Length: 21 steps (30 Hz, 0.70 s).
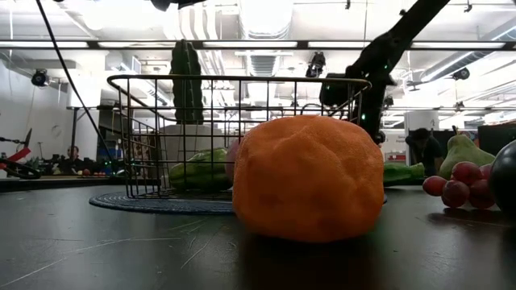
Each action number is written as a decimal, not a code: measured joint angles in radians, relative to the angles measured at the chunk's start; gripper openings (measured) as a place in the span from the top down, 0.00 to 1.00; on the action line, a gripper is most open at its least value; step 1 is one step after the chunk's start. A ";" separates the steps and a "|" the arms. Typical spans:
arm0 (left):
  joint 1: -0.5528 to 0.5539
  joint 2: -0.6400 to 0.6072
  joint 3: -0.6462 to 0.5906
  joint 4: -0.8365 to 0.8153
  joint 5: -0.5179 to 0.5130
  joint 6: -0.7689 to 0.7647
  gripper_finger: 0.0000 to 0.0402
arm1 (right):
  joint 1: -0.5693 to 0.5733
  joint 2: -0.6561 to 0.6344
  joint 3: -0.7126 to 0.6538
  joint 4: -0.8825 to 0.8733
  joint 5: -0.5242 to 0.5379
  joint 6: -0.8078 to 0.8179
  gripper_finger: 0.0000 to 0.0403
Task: Build produce basket
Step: Put the celtuce into the wire basket
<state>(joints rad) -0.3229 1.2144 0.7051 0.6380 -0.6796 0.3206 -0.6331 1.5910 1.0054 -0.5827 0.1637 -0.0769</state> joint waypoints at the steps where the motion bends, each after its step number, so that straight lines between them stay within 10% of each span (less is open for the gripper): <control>1: 0.000 0.000 0.000 0.000 0.000 0.000 0.18 | 0.000 0.014 0.000 0.006 0.002 -0.005 0.18; 10: 0.000 0.000 0.000 0.000 0.000 0.000 0.18 | 0.001 0.040 0.002 0.038 0.004 0.033 0.24; 21: 0.000 0.002 -0.001 0.000 0.001 0.000 0.18 | 0.002 -0.018 0.001 0.043 -0.013 0.051 0.70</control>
<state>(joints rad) -0.3225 1.2163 0.7040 0.6384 -0.6788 0.3202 -0.6311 1.5734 1.0065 -0.5400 0.1505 -0.0261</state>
